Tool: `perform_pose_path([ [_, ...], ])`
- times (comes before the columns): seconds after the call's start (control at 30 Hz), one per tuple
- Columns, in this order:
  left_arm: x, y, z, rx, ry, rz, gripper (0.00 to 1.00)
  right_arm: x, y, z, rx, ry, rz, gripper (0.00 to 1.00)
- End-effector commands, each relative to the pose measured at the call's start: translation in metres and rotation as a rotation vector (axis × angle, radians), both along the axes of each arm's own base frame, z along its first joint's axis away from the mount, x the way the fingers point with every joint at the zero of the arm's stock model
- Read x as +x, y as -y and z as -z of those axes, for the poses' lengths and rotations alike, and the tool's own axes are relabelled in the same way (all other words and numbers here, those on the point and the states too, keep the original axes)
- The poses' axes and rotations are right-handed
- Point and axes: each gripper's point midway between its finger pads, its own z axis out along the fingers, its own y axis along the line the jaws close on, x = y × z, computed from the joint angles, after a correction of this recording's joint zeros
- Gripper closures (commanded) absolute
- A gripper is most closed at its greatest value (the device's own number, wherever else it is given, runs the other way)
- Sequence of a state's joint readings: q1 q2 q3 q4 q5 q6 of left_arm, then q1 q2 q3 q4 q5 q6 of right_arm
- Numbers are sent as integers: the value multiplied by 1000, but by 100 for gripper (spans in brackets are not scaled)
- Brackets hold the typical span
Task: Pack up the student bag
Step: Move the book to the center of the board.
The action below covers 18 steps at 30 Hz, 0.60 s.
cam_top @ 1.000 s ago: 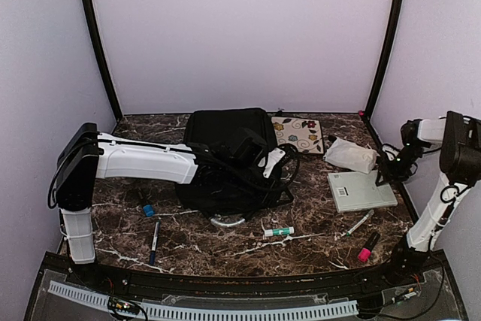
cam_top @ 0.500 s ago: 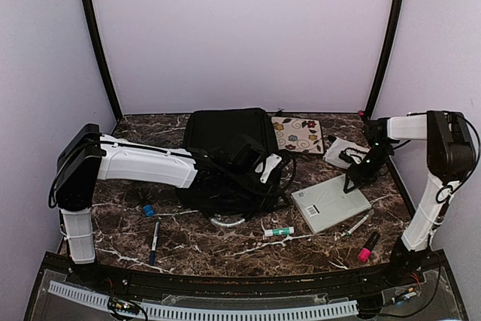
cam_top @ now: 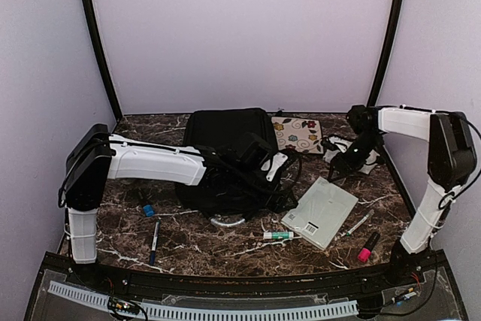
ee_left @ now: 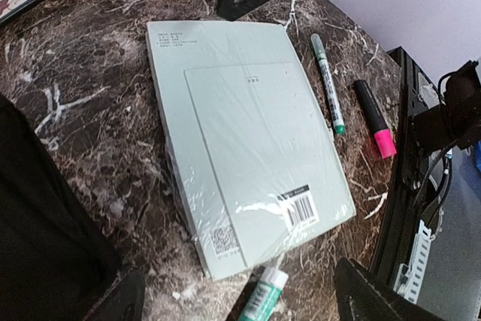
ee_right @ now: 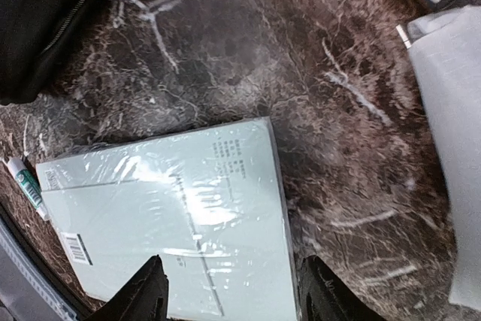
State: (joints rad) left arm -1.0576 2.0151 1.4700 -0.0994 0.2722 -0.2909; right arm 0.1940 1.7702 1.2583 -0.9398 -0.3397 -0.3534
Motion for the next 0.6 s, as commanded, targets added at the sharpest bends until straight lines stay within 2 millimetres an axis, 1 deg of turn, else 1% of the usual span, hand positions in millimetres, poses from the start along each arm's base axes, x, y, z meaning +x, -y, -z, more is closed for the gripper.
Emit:
perform_pose_path([
  [0.0,4,15,1,3,-2,41,10,-14,10,-30,-19,115,-45,40],
  [0.03,6,19,0,-3,-8,41,10,-21,13,-32,-32,130,-58,40],
  [0.1,11,24,2,-7,-26,31,12,-39,22,-24,-69,130,-83,43],
  [0.23,16,33,9,-31,-90,29,20,-64,38,-15,-134,172,-130,47],
  [0.37,17,39,25,-47,-163,22,21,-90,41,-11,-134,179,-187,51],
  [0.47,19,41,39,-27,-203,7,21,-99,44,-6,-145,186,-210,55],
  [0.57,19,43,52,-10,-240,-5,21,-99,45,5,-166,188,-211,59],
])
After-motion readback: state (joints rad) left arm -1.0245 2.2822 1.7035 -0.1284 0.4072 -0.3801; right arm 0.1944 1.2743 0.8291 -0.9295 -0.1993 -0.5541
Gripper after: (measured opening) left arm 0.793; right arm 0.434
